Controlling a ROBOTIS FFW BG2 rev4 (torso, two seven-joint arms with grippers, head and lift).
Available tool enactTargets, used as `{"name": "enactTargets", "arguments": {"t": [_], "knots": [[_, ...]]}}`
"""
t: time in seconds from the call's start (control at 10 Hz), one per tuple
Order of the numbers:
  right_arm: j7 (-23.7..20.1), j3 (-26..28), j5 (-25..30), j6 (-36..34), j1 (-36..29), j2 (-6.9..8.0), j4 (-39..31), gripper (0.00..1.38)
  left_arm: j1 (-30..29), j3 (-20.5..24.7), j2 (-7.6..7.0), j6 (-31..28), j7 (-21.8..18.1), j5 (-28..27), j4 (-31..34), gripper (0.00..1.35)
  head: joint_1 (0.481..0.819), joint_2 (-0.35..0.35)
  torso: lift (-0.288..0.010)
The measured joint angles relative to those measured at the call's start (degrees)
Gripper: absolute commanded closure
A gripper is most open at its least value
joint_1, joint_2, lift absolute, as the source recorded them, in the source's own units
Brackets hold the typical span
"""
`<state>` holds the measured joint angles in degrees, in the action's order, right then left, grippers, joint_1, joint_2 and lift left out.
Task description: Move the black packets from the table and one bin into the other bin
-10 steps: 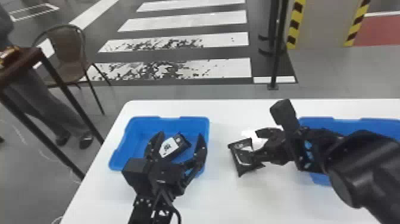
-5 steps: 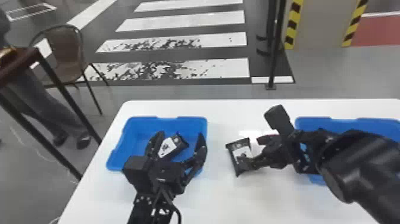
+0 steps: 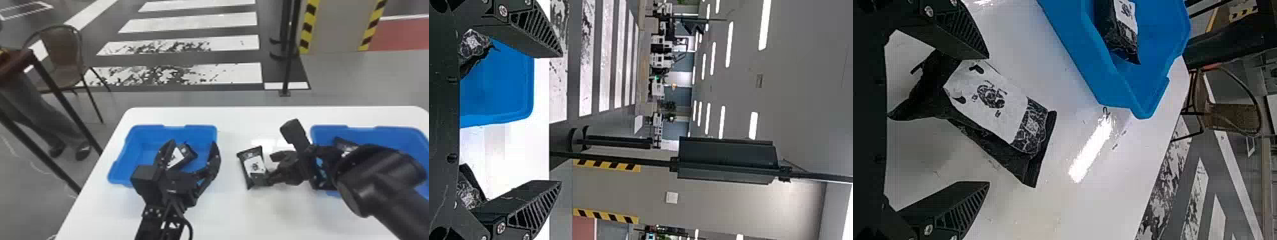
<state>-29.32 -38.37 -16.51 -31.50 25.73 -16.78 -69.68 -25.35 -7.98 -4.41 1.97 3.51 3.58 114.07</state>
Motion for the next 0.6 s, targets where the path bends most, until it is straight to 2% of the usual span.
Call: {"name": "enactTargets", "arguments": {"t": [0.1, 0.2, 0.3, 0.6], "knots": [[-0.2, -0.4, -0.5, 0.7, 0.1, 0.00, 0.6, 0.50, 0.1, -0.1, 0.02, 0.0, 0.0, 0.1, -0.2, 0.13, 0.695, 0.155, -0.110], [-0.4, -0.7, -0.6, 0.8, 0.1, 0.00, 0.5, 0.85, 0.0, 0.0, 0.02, -0.2, 0.0, 0.3, -0.2, 0.13, 0.695, 0.159, -0.110], [-0.4, -0.7, -1.0, 0.8, 0.1, -0.01, 0.2, 1.04, -0.1, 0.1, 0.02, -0.2, 0.0, 0.4, -0.2, 0.13, 0.695, 0.163, -0.110], [-0.1, -0.3, -4.2, 0.1, -1.2, -0.37, -0.8, 1.08, -0.5, 0.6, 0.02, -0.2, -0.2, 0.5, -0.3, 0.13, 0.695, 0.176, -0.110]]}}
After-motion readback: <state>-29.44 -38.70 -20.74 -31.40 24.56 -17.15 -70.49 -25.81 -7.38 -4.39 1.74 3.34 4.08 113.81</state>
